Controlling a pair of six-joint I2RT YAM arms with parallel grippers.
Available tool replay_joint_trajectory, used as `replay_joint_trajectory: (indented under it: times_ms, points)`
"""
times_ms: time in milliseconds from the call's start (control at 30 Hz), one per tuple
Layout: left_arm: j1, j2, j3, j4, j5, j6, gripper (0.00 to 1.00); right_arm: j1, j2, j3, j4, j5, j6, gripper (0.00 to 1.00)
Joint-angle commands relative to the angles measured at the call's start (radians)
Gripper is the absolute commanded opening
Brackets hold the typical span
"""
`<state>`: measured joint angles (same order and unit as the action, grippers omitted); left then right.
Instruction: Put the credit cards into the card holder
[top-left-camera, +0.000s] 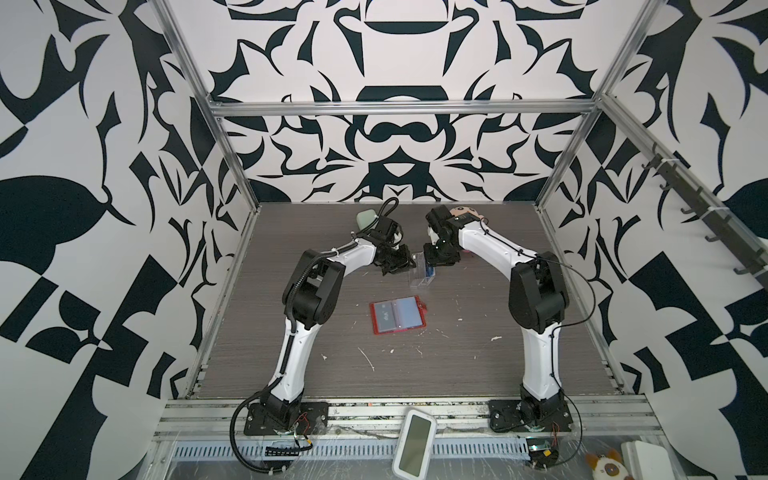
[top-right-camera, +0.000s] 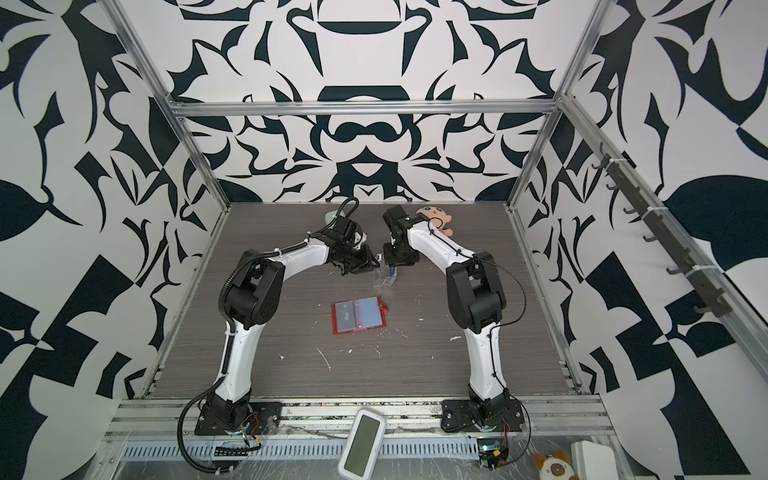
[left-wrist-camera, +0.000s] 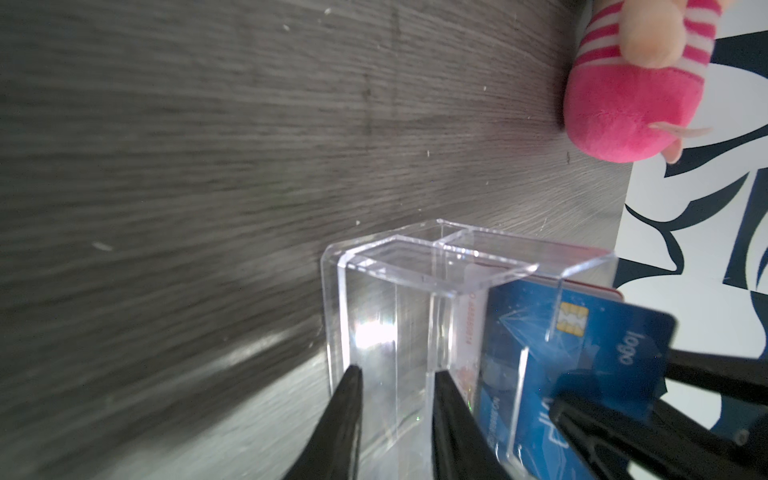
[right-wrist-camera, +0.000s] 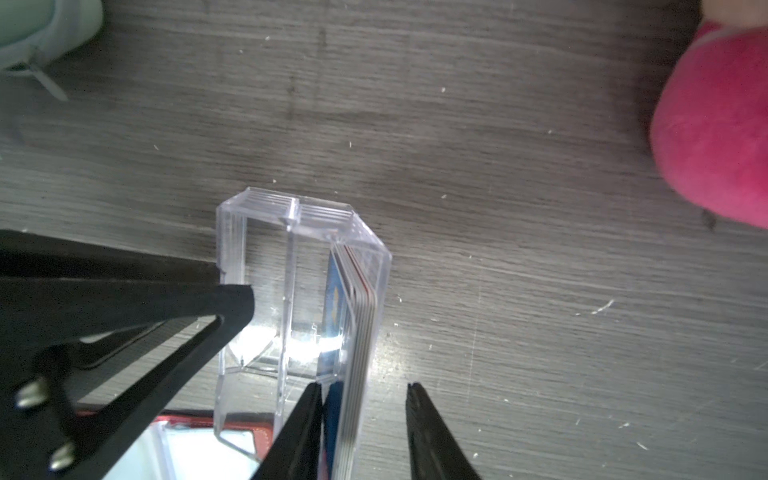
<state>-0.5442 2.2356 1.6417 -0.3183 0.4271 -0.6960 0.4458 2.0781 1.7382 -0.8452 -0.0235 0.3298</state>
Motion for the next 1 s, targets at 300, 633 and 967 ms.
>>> replay_joint_trajectory:
  times_ms: [300, 633, 967]
  points:
    - [-0.002, 0.061, -0.034, -0.094, -0.052, -0.006, 0.3, -0.001, 0.032, 0.04, 0.016, -0.053, 0.0, 0.41]
    - [-0.002, 0.064, -0.031, -0.099, -0.05, -0.008, 0.3, -0.001, 0.042, 0.047, 0.009, 0.026, 0.014, 0.39]
    - [-0.003, 0.066, -0.03, -0.1, -0.053, -0.008, 0.3, -0.001, -0.008, 0.05, -0.011, 0.044, 0.01, 0.38]
